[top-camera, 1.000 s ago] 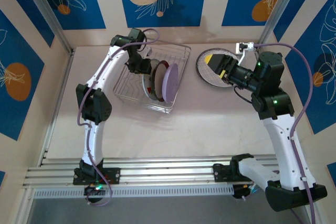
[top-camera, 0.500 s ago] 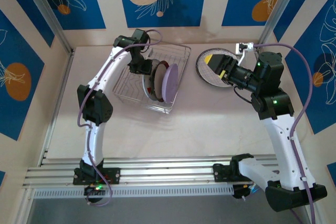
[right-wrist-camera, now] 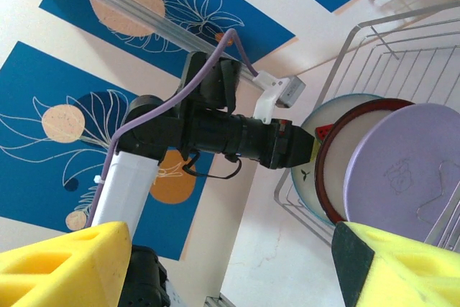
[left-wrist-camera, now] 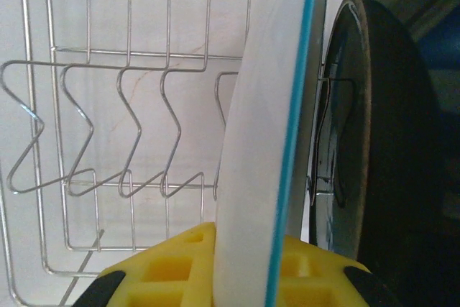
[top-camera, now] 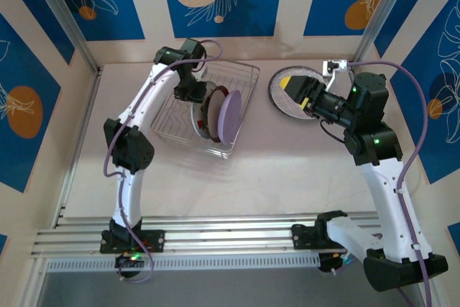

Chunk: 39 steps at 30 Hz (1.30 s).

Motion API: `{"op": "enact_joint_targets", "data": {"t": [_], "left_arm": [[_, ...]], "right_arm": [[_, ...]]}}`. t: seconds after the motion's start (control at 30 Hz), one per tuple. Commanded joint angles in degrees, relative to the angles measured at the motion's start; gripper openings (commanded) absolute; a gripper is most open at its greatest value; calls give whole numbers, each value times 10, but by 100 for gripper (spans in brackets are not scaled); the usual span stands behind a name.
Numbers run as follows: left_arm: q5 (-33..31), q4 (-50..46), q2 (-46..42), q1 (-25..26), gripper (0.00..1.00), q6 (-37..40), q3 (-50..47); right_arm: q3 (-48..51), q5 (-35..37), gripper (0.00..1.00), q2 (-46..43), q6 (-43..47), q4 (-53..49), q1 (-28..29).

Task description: Unload the plates from the dish rack

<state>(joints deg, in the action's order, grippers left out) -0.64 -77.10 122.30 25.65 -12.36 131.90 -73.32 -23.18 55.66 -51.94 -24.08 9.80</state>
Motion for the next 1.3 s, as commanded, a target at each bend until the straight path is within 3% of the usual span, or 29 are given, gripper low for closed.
{"op": "enact_joint_targets", "data": {"t": [0.0, 0.37, 0.77, 1.07, 1.27], "left_arm": [[-8, 2, -64, 7, 0, -24, 46], [-125, -40, -80, 23, 0, -22, 109], [-255, -3, -158, 34, 0, -18, 105], [-214, 59, -193, 34, 0, -46, 111], [-118, 137, -205, 32, 0, -103, 110]], "right_arm": [[9, -16, 75, -11, -6, 3, 5], [12, -16, 75, -15, -11, 8, 6], [12, -24, 75, -4, -11, 12, 11], [27, -55, 81, 22, -32, 36, 20], [29, -67, 81, 65, -47, 60, 43]]}}
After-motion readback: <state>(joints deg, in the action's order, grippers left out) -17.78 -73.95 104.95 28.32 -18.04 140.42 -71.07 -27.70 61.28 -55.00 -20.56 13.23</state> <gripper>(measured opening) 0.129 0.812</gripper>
